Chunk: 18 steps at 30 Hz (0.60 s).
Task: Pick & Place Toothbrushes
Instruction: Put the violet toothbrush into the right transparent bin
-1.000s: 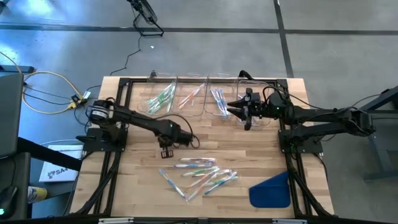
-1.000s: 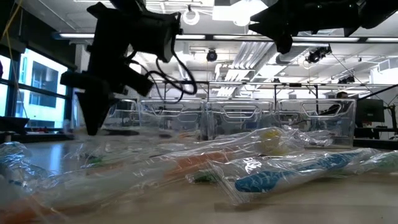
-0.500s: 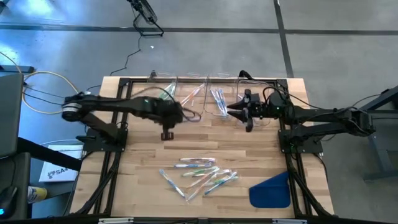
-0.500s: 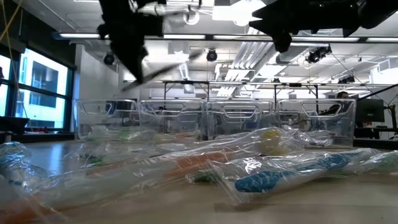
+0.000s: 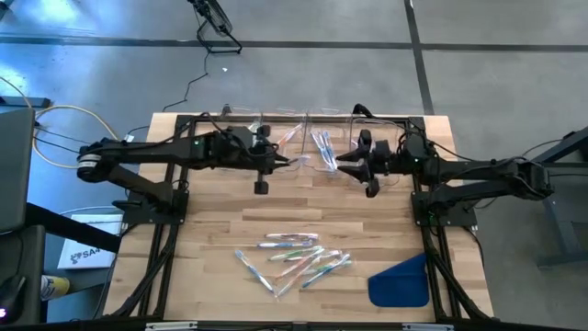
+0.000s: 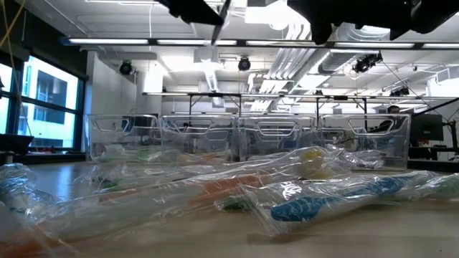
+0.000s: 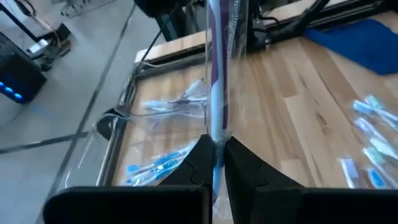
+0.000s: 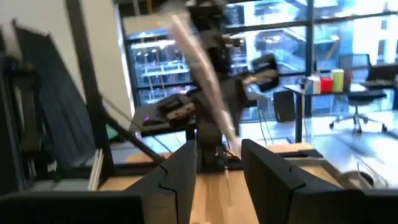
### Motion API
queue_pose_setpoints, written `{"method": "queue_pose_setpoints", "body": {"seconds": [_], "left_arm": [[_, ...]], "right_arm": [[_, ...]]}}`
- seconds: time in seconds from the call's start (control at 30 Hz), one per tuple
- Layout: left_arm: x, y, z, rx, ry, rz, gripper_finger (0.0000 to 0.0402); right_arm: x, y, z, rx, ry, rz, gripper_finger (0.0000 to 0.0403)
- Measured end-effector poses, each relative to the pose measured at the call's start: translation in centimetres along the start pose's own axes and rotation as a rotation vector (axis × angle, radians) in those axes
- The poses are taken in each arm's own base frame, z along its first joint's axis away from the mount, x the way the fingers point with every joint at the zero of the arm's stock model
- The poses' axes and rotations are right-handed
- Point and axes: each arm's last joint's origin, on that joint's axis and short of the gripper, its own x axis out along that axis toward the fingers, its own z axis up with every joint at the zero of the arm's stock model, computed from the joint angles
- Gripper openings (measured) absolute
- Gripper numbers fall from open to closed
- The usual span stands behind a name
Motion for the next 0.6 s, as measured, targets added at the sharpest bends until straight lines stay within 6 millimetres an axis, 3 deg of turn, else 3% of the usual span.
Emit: {"method": "queue_pose_setpoints", "body": {"seconds": [0.23,0.4,0.6], "left_arm": [[2.7,0.6,0.0,-0.019,-0.091,-0.035,0.0011],[4.3,0.3,0.0,-0.019,-0.161,-0.099,0.0011],[5.8,0.1,-0.4,-0.049,-0.154,-0.106,0.0011]], "right_arm": [[1.8,1.4,-1.4,-0.201,-0.017,-0.006,0.0121],[3.0,1.5,-2.2,-0.222,-0.057,-0.122,0.0121],[3.7,1.4,-3.0,-0.203,-0.085,-0.118,0.0121]]}}
